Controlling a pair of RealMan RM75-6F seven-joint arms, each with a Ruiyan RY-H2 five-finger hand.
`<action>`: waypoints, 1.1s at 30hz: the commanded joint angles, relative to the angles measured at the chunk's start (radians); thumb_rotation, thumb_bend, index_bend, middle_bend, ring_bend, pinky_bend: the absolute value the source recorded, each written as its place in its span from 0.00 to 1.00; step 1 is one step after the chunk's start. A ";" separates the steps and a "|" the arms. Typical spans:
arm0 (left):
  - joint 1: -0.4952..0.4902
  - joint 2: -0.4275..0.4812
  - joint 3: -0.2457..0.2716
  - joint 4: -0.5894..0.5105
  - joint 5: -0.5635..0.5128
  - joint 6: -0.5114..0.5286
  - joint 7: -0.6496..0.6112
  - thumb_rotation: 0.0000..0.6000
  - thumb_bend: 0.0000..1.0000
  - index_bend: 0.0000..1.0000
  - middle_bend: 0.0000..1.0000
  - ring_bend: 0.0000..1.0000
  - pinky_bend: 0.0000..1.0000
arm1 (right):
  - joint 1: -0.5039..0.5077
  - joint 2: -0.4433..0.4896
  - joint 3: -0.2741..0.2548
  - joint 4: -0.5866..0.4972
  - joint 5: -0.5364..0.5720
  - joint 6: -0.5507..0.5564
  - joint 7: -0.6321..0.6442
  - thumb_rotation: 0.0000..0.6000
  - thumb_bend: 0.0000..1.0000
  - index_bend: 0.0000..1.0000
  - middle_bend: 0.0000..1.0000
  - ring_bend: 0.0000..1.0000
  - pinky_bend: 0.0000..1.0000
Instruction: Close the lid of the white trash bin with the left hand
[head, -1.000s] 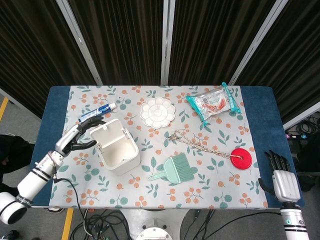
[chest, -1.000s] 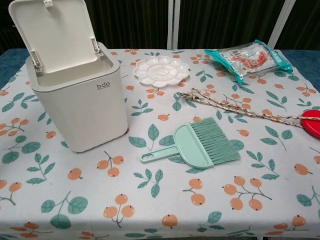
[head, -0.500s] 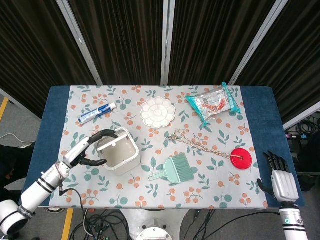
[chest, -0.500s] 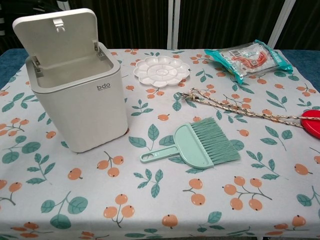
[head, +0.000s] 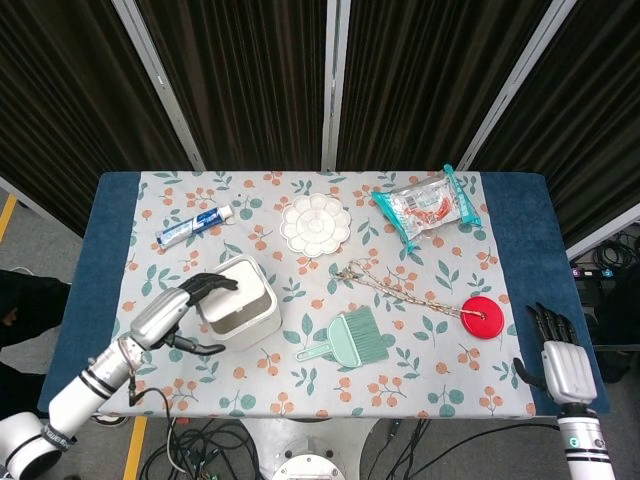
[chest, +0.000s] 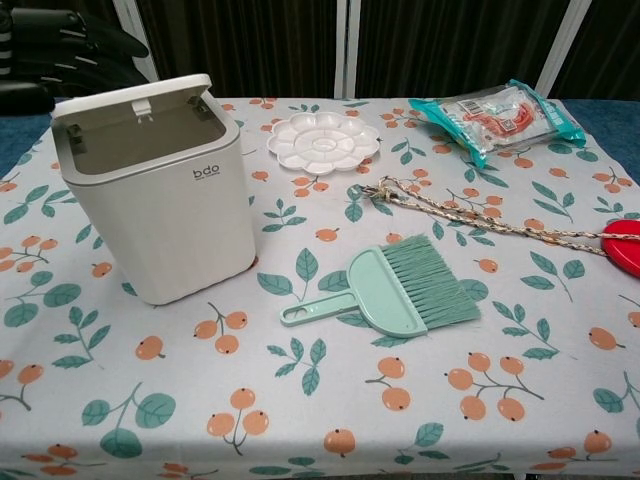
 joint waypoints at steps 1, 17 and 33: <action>0.009 -0.025 0.018 0.008 0.013 0.018 0.100 0.50 0.00 0.14 0.19 0.09 0.10 | 0.000 0.000 0.000 0.001 -0.001 0.001 0.002 1.00 0.24 0.00 0.00 0.00 0.00; 0.027 -0.083 0.037 0.048 0.051 0.083 0.369 0.50 0.00 0.14 0.21 0.09 0.10 | 0.000 -0.006 -0.001 0.008 -0.002 -0.003 0.005 1.00 0.24 0.00 0.00 0.00 0.00; 0.038 -0.119 0.064 0.076 0.082 0.106 0.551 0.57 0.00 0.14 0.22 0.09 0.09 | 0.001 -0.010 -0.002 0.013 0.000 -0.009 0.006 1.00 0.24 0.00 0.00 0.00 0.00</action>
